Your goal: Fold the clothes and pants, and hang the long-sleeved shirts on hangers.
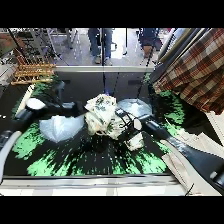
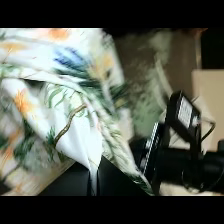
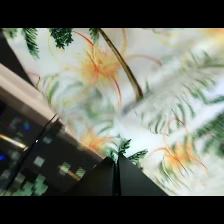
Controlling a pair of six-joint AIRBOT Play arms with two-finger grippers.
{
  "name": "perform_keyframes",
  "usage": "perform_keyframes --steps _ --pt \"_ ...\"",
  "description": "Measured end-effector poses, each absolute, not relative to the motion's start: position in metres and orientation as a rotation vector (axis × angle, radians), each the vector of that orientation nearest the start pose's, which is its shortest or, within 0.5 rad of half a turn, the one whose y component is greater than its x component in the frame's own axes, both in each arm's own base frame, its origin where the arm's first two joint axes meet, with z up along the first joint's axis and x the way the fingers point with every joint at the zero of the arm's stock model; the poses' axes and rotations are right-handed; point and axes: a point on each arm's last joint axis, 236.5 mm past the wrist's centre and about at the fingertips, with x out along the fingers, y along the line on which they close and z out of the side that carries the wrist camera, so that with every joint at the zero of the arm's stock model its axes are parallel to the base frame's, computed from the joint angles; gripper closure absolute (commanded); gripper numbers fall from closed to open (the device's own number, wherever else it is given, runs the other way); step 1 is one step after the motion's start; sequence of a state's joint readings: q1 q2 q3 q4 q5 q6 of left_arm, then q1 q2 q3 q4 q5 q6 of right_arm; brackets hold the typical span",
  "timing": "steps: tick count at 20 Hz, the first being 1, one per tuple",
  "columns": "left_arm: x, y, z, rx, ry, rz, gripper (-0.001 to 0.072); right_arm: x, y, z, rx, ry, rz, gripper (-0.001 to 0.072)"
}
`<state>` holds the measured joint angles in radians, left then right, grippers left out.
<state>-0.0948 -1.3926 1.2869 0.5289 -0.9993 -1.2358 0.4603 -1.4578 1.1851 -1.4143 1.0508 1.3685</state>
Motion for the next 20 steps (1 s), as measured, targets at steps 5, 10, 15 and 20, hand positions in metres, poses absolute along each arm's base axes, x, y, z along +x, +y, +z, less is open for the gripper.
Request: perform_keyframes --steps 5,10,15,20 --pt "0.432 -0.198 0.318 -0.634 0.490 -0.874 0.0699 0.313 0.233 0.117 -0.278 1.050 0.789 0.0706" --pt "0.421 -0.180 0.423 -0.538 0.222 -0.866 0.0698 0.267 0.228 0.259 -0.267 0.720 0.877 0.0705" --pt "0.515 -0.151 0.343 -0.591 0.350 -0.654 0.0252 0.316 0.241 0.254 -0.258 0.685 0.833 0.0226" --pt "0.577 -0.109 0.206 -0.600 0.608 -0.493 0.0274 0.420 0.182 0.149 -0.086 0.936 0.589 0.0236"
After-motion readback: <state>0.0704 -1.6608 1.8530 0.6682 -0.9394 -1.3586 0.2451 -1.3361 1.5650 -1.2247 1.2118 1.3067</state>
